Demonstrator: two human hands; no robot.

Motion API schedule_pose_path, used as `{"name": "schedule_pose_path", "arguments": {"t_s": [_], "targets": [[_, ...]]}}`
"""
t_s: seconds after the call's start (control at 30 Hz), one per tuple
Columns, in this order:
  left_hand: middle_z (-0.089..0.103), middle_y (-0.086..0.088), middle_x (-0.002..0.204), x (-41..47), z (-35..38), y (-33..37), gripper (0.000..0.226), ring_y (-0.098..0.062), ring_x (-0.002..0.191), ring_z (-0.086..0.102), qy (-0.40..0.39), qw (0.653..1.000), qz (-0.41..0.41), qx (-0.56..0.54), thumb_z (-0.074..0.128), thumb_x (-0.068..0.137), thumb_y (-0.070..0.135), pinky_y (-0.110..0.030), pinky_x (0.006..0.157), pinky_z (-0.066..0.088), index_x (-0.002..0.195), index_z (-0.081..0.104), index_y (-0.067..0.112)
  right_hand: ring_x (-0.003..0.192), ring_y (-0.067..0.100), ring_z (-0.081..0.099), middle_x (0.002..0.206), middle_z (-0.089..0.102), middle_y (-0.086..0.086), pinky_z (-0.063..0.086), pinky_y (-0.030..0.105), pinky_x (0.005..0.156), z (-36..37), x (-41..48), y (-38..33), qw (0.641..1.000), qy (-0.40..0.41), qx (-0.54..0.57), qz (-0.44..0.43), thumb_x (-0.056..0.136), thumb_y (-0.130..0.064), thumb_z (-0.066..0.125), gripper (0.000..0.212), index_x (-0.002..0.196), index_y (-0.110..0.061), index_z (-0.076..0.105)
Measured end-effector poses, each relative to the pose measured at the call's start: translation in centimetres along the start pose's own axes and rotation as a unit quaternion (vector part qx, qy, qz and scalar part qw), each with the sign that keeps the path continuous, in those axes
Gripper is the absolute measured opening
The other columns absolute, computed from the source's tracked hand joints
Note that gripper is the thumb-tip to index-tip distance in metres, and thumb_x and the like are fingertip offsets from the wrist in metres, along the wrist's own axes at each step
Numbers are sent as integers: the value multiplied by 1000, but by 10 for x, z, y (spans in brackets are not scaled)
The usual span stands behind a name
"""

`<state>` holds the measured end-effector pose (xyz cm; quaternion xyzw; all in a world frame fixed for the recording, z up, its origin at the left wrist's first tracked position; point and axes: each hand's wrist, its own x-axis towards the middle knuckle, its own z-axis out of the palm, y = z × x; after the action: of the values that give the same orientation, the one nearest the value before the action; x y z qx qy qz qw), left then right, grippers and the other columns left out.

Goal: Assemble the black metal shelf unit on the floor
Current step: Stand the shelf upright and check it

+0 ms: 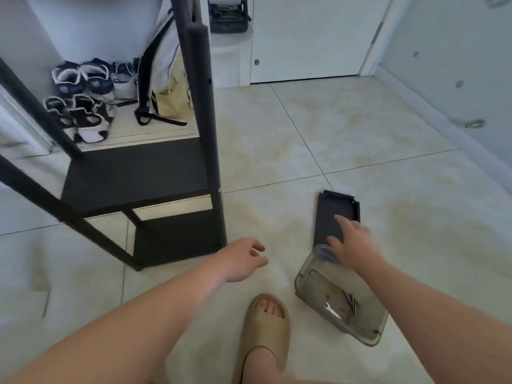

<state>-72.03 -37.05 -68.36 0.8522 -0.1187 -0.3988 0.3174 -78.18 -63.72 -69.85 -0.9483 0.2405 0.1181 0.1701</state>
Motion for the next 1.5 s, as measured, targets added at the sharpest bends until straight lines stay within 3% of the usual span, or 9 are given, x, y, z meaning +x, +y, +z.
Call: {"name": "schedule_pose_path", "arguments": {"t_s": [0.4, 0.5, 0.6, 0.7, 0.77, 0.93, 1.13, 1.3, 1.5], "targets": [[42, 2, 153, 243, 123, 52, 59, -16, 138, 42, -50, 994, -3, -93, 49, 99, 46, -25, 101, 30, 151, 38, 19, 151, 29, 20, 167, 14, 2, 31, 51, 115, 91, 147, 145, 987, -90, -41, 125, 103, -58, 34, 72, 161, -33, 1], [55, 4, 138, 274, 140, 50, 54, -15, 125, 53, -74, 993, -38, -82, 48, 98, 48, -25, 96, 33, 143, 48, 19, 141, 35, 38, 161, 29, 9, 40, 49, 110, 110, 164, 158, 981, -97, 66, 156, 103, -51, 43, 74, 162, -26, 5], [71, 8, 88, 294, 155, 52, 34, -1, 71, 60, -59, 992, -54, -96, 52, 99, 39, -14, 69, 43, 107, 64, 8, 130, 37, 49, 148, 49, 12, 43, 46, 106, 124, 173, 162, 964, -76, 177, 184, 101, -44, 54, 70, 157, -16, 23], [68, -12, 122, 305, 159, 57, 42, -23, 109, 66, -78, 976, -99, -180, 56, 99, 35, -37, 101, 50, 131, 59, 8, 128, 33, 51, 147, 51, 7, 43, 40, 102, 129, 175, 164, 938, -31, 267, 220, 98, -42, 60, 71, 157, -18, 29], [67, -6, 121, 307, 153, 61, 36, -24, 110, 63, -85, 964, -120, -223, 56, 100, 31, -38, 102, 48, 125, 61, 5, 114, 28, 56, 139, 55, 4, 46, 37, 92, 126, 174, 166, 904, 2, 351, 244, 97, -37, 62, 65, 153, -21, 35], [67, -7, 111, 298, 112, 91, 13, -19, 94, 63, -53, 967, -104, -225, 53, 102, 17, -36, 93, 49, 96, 64, 21, 85, 19, 62, 109, 63, 3, 46, 31, 60, 96, 179, 163, 845, 47, 458, 272, 97, -33, 63, 56, 148, -19, 44], [66, -6, 94, 244, 55, 146, 8, -17, 78, 67, -61, 975, -79, -200, 52, 102, 12, -30, 70, 56, 103, 58, 6, 83, 21, 63, 107, 63, 9, 49, 28, 58, 31, 149, 143, 778, 69, 559, 279, 96, -12, 66, 41, 136, -9, 55], [64, -3, 88, 153, 11, 186, 13, -12, 71, 67, -35, 988, -19, -150, 48, 102, 12, -25, 66, 58, 101, 60, 7, 69, 25, 59, 97, 61, 11, 50, 32, 59, -49, 74, 114, 700, 36, 666, 254, 96, -14, 65, 9, 98, -6, 63], [62, -4, 90, 7, -37, 205, 22, -20, 76, 65, 8, 994, 88, -60, 43, 100, 14, -29, 70, 54, 89, 62, 9, 62, 25, 58, 82, 63, 10, 50, 32, 60, -145, -51, 55, 708, 16, 691, 144, 96, -16, 58, 11, 85, -12, 60]]}}
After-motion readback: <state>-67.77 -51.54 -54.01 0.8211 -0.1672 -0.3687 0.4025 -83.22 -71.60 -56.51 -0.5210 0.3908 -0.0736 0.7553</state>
